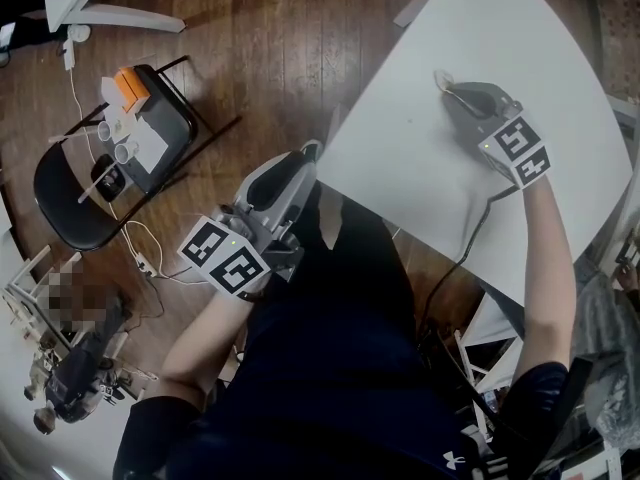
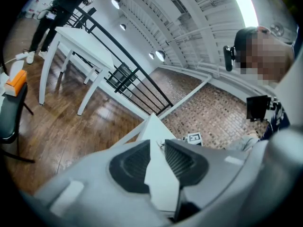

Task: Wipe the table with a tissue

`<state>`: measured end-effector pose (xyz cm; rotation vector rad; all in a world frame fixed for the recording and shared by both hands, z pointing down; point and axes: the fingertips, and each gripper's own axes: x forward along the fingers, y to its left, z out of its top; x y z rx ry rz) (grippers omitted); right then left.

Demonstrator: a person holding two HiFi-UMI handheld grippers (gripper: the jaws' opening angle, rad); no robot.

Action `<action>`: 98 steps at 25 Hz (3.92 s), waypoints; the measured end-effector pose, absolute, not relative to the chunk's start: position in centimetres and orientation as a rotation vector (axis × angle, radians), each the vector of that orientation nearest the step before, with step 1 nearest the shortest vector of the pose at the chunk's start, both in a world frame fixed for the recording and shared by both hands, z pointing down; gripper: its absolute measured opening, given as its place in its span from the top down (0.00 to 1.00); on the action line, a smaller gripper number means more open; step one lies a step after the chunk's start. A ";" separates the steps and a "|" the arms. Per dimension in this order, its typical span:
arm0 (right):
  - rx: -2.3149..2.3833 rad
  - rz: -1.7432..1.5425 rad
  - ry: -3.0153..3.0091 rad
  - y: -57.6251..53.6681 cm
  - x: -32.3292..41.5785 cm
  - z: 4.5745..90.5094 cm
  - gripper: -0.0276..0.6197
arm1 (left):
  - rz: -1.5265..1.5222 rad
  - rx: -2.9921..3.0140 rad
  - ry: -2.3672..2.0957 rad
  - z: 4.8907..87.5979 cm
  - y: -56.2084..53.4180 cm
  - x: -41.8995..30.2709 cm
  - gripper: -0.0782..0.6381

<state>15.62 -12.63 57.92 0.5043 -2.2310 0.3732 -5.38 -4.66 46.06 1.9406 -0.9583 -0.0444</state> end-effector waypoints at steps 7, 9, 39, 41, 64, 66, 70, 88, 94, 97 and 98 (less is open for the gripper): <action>0.447 0.363 -2.236 -10.7 13.7 58.0 0.93 | -0.047 1.946 -0.959 45.9 -4.0 -6.2 0.76; 0.430 0.363 -2.238 -10.1 13.2 57.9 0.93 | -0.048 1.946 -0.959 45.8 -3.8 -6.3 0.76; 0.232 0.351 -2.239 -1.6 6.3 58.1 0.93 | -0.075 1.947 -0.976 45.2 -1.2 -8.9 0.76; 0.220 0.351 -2.237 -1.1 6.0 58.1 0.93 | -0.078 1.946 -0.976 45.1 -1.1 -9.0 0.76; 0.240 0.477 -2.341 2.7 3.2 55.7 0.93 | -0.092 1.967 -0.962 43.9 -2.1 -8.3 0.76; 0.321 0.541 -2.378 2.0 3.6 54.3 0.93 | -0.095 1.975 -0.950 43.6 -2.3 -8.1 0.76; 0.506 0.641 -2.437 0.7 5.0 51.3 0.93 | -0.107 2.014 -0.899 42.3 -3.1 -7.4 0.76; 1.881 1.040 -2.625 5.2 11.8 30.9 0.93 | -0.130 2.243 -0.428 33.1 -1.6 -1.9 0.76; 2.244 0.981 -2.567 10.3 14.7 26.8 0.93 | -0.104 2.299 -0.281 30.7 0.9 1.4 0.76; 2.344 0.924 -2.535 12.6 15.8 25.4 0.93 | -0.108 2.325 -0.232 29.6 2.8 3.1 0.76; 2.370 0.901 -2.525 13.3 16.0 25.0 0.93 | -0.116 2.338 -0.219 29.2 3.4 3.5 0.76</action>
